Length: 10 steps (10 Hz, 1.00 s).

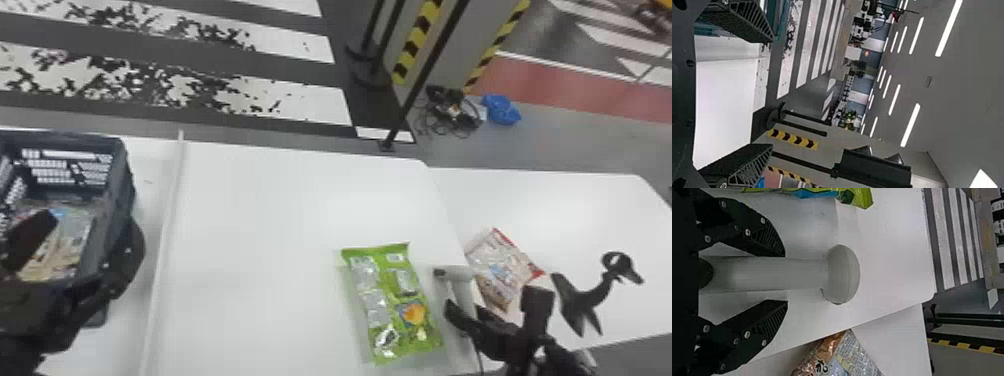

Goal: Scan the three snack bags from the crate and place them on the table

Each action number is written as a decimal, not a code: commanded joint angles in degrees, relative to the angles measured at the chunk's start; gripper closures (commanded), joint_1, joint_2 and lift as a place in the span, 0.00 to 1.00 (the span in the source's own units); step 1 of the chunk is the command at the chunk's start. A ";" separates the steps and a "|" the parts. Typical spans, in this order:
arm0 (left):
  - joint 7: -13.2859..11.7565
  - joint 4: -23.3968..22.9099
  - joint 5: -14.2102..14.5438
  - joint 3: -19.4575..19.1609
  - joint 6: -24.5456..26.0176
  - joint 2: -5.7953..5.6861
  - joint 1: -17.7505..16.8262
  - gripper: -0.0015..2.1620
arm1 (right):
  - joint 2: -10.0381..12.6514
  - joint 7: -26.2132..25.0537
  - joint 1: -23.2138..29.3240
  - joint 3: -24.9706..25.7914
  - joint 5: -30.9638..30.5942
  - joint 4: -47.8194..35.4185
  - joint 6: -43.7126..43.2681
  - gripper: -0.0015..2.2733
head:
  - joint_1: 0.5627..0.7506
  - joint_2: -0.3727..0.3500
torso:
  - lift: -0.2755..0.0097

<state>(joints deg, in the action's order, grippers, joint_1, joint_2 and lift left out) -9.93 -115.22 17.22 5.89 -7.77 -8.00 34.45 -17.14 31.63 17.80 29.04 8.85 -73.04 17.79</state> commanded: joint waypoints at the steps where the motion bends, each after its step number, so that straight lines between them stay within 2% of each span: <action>1: 0.00 0.00 0.00 0.00 0.00 0.00 0.00 0.02 | 0.27 -0.08 -0.04 -0.39 -0.32 0.35 -0.25 0.95 | 0.70 0.03 | 0.84; 2: 0.00 -0.09 0.00 0.00 0.00 0.00 0.00 0.02 | 0.62 -0.43 0.31 -0.04 0.12 -0.44 -1.30 0.95 | 0.70 0.03 | 0.84; 4: 0.79 -1.23 -0.09 0.09 0.53 -0.09 0.44 0.02 | 3.34 -2.71 4.79 0.76 0.20 -9.23 -2.18 0.95 | 0.70 0.03 | 0.84; 7: 2.72 -3.87 -2.72 2.64 0.88 -0.35 1.32 0.02 | 7.74 -4.38 12.88 2.87 5.39 -28.30 5.38 0.95 | 0.70 0.03 | 0.84; 10: 3.16 -4.48 -2.99 3.17 1.05 -0.53 1.85 0.02 | 10.81 -4.38 17.62 1.20 7.85 -40.78 13.29 0.95 | 0.70 0.03 | 0.84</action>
<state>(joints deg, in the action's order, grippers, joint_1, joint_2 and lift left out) -6.80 -119.60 14.24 9.04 -6.74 -8.44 36.18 -6.73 27.24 34.77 30.74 16.48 -112.08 29.90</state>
